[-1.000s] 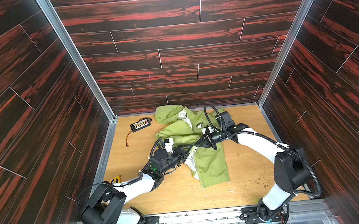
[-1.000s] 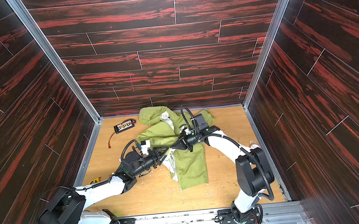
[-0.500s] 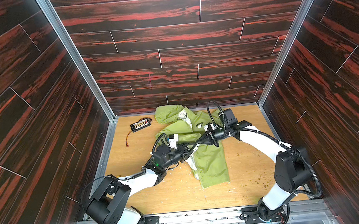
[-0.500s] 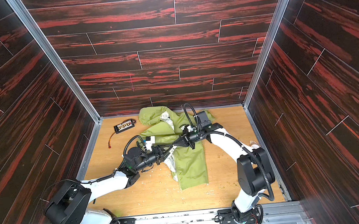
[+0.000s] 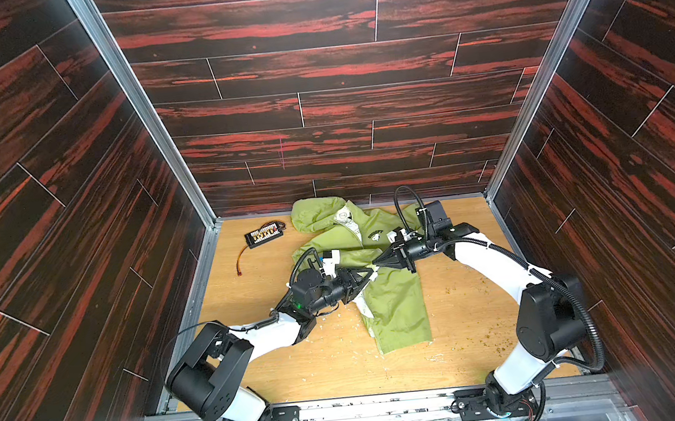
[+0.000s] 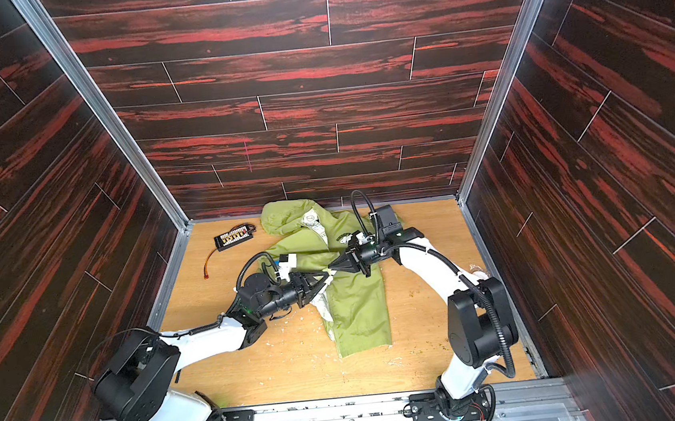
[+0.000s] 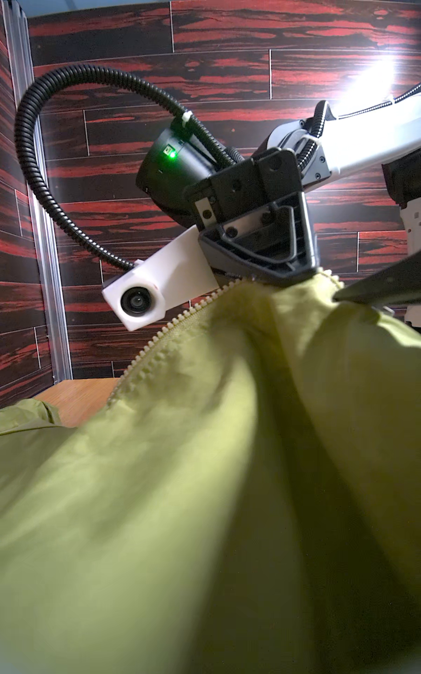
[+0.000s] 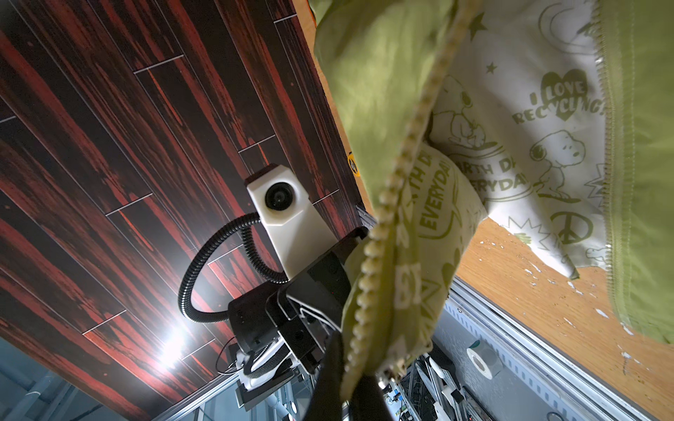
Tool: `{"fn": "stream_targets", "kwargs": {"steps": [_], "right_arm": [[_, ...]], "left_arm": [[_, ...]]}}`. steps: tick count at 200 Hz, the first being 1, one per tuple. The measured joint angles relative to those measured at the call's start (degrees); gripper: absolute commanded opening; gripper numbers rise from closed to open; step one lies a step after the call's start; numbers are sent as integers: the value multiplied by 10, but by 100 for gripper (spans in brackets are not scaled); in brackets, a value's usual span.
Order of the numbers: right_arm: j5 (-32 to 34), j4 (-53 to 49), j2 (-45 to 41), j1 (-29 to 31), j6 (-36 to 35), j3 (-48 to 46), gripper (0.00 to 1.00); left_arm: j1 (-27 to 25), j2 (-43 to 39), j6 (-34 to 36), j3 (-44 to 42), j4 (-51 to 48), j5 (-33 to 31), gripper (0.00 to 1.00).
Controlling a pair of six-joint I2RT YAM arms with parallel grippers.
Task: Zip up the jacket
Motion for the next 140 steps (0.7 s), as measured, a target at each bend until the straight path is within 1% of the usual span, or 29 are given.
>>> {"fn": "stream_targets", "kwargs": {"steps": [57, 81, 140], "right_arm": [[-4, -8, 0, -12, -10, 7, 0], [-5, -10, 0, -13, -12, 9, 0], [-10, -16, 0, -21, -17, 9, 0]], "left_arm": [[0, 30, -11, 28, 24, 20, 21], [0, 34, -14, 32, 28, 24, 17], [0, 38, -15, 33, 30, 28, 16]]}}
